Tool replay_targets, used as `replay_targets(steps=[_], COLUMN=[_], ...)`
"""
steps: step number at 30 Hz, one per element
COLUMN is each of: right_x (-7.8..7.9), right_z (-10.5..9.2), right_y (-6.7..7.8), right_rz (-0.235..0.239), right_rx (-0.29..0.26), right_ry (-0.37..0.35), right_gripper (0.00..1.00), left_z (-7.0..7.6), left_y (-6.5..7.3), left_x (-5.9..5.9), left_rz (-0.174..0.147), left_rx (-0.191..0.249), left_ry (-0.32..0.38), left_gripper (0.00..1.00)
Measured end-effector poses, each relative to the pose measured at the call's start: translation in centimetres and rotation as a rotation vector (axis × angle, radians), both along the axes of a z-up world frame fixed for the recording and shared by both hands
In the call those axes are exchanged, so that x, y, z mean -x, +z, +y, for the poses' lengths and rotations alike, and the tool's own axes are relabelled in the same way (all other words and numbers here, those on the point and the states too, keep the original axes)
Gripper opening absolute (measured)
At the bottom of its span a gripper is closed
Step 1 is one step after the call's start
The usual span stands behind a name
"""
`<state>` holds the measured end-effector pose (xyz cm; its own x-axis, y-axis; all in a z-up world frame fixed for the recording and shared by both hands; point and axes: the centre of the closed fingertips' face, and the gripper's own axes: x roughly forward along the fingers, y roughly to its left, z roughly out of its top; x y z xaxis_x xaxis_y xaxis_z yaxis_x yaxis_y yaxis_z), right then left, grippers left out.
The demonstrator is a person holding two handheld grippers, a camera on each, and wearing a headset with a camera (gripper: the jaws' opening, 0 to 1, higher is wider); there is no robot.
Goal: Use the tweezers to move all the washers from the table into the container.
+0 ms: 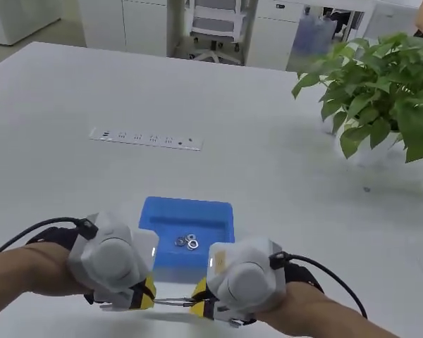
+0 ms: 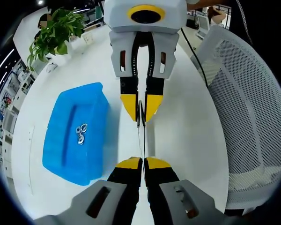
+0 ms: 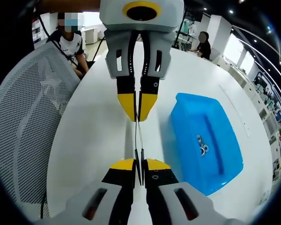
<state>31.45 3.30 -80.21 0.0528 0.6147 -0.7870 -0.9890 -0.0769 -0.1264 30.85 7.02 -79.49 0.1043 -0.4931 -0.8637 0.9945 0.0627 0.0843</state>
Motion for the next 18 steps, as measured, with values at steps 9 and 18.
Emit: replay_targets(steps=[9,18], right_x=[-0.28,-0.35], right_z=[0.0,0.16], right_y=[-0.34,-0.64], right_rz=[0.009,0.019], right_rx=[0.0,-0.001], right_ry=[-0.011,-0.014], right_gripper=[0.1,0.11], left_z=[0.03,0.25], left_y=[-0.5,-0.88], left_x=[-0.22,-0.33], left_rz=[0.014,0.029], left_rx=[0.003,0.001], left_ry=[0.004,-0.003], left_gripper=[0.06,0.06])
